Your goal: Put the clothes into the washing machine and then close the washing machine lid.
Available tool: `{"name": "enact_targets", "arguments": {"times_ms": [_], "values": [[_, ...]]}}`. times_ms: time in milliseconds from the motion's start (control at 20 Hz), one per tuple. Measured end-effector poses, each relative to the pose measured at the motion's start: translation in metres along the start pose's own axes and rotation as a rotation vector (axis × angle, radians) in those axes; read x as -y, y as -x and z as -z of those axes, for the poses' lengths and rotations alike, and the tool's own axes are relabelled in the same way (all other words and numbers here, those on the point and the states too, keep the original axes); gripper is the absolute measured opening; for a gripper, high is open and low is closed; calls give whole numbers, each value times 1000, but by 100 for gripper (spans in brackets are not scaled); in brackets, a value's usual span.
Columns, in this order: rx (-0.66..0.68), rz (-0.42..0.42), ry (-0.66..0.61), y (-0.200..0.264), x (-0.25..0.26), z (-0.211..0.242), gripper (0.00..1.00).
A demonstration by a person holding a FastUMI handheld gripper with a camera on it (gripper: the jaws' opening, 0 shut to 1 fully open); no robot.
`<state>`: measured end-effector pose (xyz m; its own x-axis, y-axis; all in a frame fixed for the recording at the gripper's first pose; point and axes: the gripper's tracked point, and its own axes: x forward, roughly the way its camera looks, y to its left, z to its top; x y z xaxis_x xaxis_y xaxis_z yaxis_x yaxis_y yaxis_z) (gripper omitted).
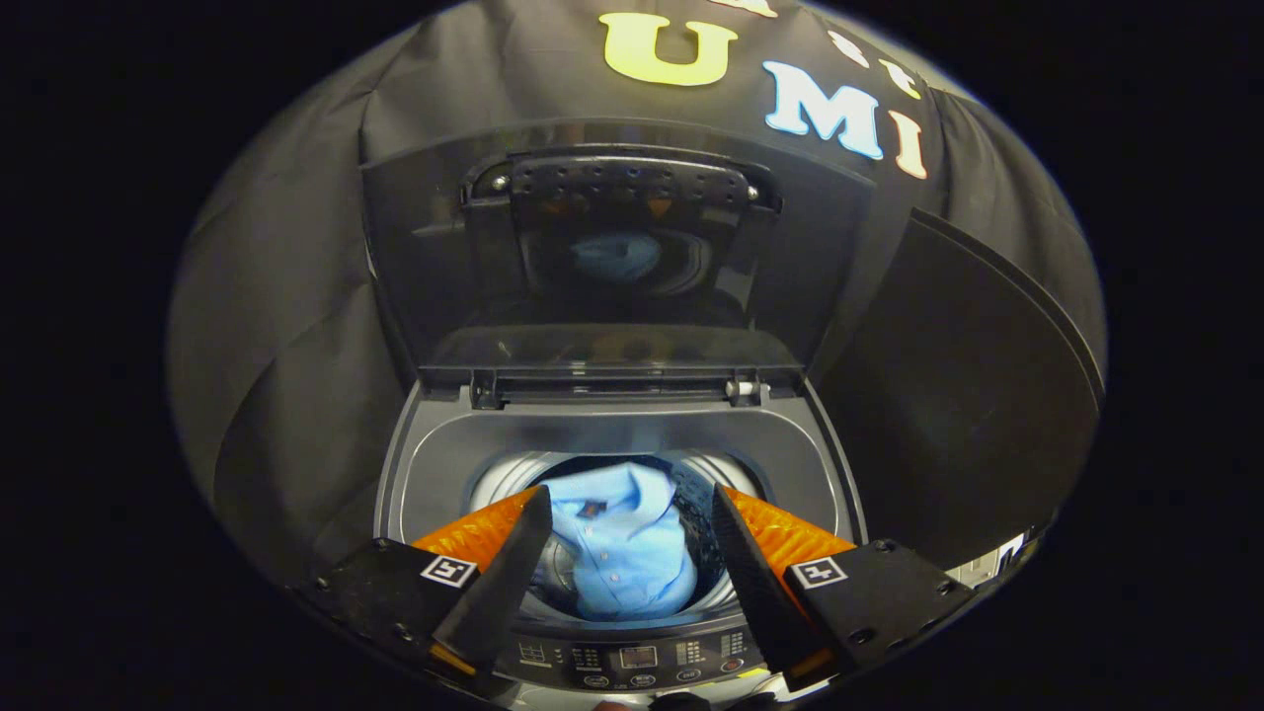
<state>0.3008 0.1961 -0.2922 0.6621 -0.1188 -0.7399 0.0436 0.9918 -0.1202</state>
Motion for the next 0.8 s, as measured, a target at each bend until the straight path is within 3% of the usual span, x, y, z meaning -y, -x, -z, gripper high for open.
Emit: {"name": "enact_targets", "arguments": {"times_ms": [800], "values": [[400, 78, 66, 67, 14, -156, 99]]}}
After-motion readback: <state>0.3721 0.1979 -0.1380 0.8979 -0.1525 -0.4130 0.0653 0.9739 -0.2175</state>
